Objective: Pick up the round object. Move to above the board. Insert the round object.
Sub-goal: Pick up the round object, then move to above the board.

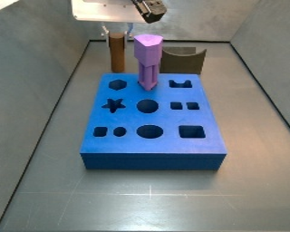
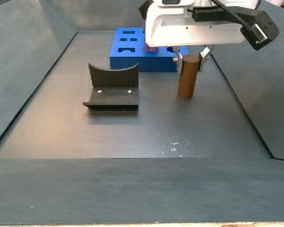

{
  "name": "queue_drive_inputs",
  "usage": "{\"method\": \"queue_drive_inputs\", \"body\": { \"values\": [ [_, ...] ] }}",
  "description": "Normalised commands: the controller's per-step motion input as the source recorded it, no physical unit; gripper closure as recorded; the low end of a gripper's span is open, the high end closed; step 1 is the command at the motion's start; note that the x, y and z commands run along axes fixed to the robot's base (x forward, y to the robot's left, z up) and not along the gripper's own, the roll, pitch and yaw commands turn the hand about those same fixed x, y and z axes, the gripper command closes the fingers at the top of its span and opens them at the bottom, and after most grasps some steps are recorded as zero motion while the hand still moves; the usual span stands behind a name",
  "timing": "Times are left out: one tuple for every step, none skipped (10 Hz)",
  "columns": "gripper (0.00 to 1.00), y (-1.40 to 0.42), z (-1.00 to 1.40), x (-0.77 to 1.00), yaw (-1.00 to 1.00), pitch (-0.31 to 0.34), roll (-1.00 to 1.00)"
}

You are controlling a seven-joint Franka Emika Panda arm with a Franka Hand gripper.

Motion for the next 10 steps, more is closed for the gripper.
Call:
{"method": "queue_drive_inputs", "body": {
  "values": [
    [1.00, 0.00, 0.00, 0.00, 0.00, 0.000, 0.00],
    [1.00, 0.00, 0.00, 0.00, 0.00, 0.000, 0.00],
    [1.00, 0.00, 0.00, 0.00, 0.00, 0.000, 0.00],
    [1.00, 0.00, 0.00, 0.00, 0.00, 0.000, 0.00],
    [1.00, 0.00, 0.00, 0.00, 0.00, 0.000, 0.00],
    [1.00, 0.00, 0.00, 0.00, 0.00, 0.000, 0.00],
    [1.00, 0.00, 0.00, 0.00, 0.00, 0.000, 0.00],
    [1.00, 0.51, 1.00, -0.42, 0.65, 0.180, 0.21],
    [1.00, 0.45, 1.00, -0.41, 0.52, 0.185, 0.20],
    [1.00, 0.40, 1.00, -0.38, 0.41, 0.168, 0.20]
  ]
}}
